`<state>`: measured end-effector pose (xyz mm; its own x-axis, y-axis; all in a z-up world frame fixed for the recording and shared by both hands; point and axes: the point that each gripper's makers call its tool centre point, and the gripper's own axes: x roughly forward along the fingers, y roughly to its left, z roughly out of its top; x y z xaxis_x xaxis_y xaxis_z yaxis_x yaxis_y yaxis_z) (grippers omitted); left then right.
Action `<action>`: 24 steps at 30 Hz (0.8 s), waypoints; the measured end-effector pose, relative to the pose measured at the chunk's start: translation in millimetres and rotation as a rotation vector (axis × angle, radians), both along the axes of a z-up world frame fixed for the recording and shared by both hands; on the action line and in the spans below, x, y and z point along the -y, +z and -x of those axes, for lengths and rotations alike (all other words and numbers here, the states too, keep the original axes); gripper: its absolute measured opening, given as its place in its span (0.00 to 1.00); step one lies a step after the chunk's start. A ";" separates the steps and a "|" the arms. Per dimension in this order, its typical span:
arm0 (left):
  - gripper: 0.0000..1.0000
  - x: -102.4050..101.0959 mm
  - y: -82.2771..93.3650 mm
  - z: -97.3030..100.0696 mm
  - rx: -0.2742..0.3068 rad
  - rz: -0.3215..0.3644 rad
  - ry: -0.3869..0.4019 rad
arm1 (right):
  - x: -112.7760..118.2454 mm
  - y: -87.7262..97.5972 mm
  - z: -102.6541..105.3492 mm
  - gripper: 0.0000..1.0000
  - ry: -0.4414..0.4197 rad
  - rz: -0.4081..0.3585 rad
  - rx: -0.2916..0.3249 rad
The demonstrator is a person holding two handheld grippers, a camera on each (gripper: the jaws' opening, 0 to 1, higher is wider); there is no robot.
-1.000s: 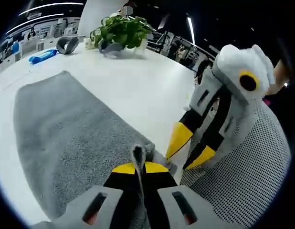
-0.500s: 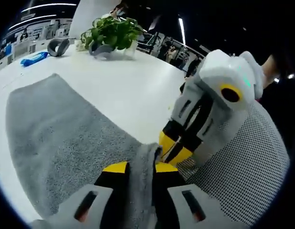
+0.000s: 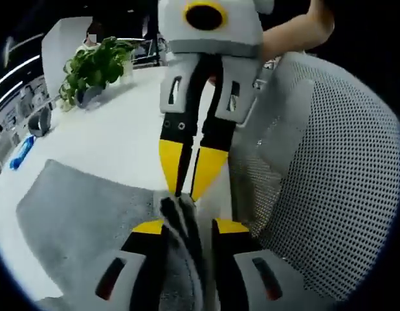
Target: Fold the towel on the table until its edges align and the towel forms a compact rectangular stack.
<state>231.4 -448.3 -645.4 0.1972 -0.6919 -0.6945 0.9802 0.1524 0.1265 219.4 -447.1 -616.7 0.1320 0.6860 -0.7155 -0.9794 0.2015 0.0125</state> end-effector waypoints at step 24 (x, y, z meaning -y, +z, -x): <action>0.09 -12.4 31.8 -18.2 0.085 0.065 0.049 | -27.8 21.4 -24.2 0.05 0.196 0.046 0.199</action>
